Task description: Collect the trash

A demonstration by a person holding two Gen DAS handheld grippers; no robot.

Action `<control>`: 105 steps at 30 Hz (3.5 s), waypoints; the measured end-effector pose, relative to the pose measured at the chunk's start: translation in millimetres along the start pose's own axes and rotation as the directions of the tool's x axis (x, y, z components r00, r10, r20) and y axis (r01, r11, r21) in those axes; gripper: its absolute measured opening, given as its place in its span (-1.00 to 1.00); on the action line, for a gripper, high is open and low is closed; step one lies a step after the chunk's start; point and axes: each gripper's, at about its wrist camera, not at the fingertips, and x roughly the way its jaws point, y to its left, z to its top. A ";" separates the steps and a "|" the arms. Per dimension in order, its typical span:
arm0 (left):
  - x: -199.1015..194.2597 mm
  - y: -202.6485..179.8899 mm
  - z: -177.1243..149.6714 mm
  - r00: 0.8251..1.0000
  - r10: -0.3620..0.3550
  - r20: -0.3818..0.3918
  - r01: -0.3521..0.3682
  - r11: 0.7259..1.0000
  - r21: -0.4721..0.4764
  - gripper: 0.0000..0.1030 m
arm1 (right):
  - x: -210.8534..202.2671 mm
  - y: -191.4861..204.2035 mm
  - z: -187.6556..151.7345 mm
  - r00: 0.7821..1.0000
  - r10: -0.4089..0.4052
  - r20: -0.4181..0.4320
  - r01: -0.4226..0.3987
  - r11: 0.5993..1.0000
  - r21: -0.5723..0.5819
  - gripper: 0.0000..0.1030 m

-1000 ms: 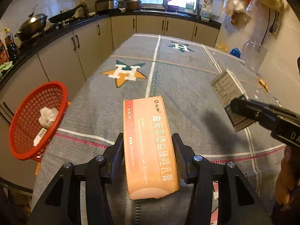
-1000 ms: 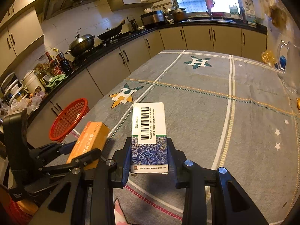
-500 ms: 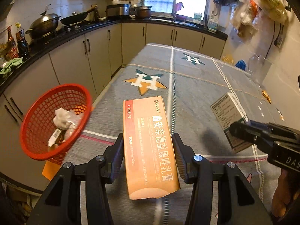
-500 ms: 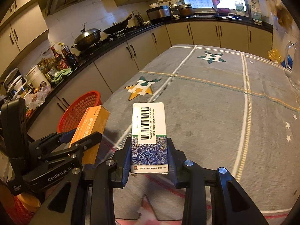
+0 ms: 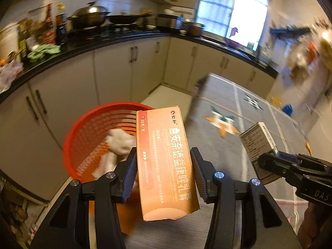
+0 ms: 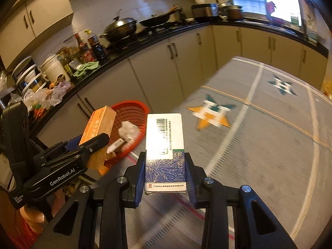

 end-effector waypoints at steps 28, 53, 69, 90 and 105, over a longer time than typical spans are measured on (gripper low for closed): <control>31.1 72.8 -0.5 0.991 0.130 -0.012 -0.131 0.989 -0.063 0.37 | 79.7 43.5 42.1 0.997 0.059 -0.051 -0.057 0.998 0.032 0.21; -54.0 -44.9 -83.5 0.945 0.280 0.172 -0.309 0.934 0.180 0.98 | -91.2 5.1 -102.9 0.923 -0.309 0.228 0.322 0.947 -0.022 0.75; -61.3 -45.8 -93.9 0.946 0.270 0.178 -0.301 0.937 0.178 0.98 | -90.6 6.0 -110.3 0.930 -0.308 0.199 0.317 0.948 -0.013 0.75; -56.8 -35.4 -101.5 0.953 0.256 0.164 -0.282 0.945 0.164 0.98 | -82.0 13.0 -117.2 0.934 -0.317 0.165 0.324 0.946 -0.016 0.75; -54.6 -32.1 -99.3 0.953 0.256 0.162 -0.281 0.946 0.163 0.98 | -77.8 12.9 -117.9 0.932 -0.326 0.160 0.331 0.944 -0.005 0.75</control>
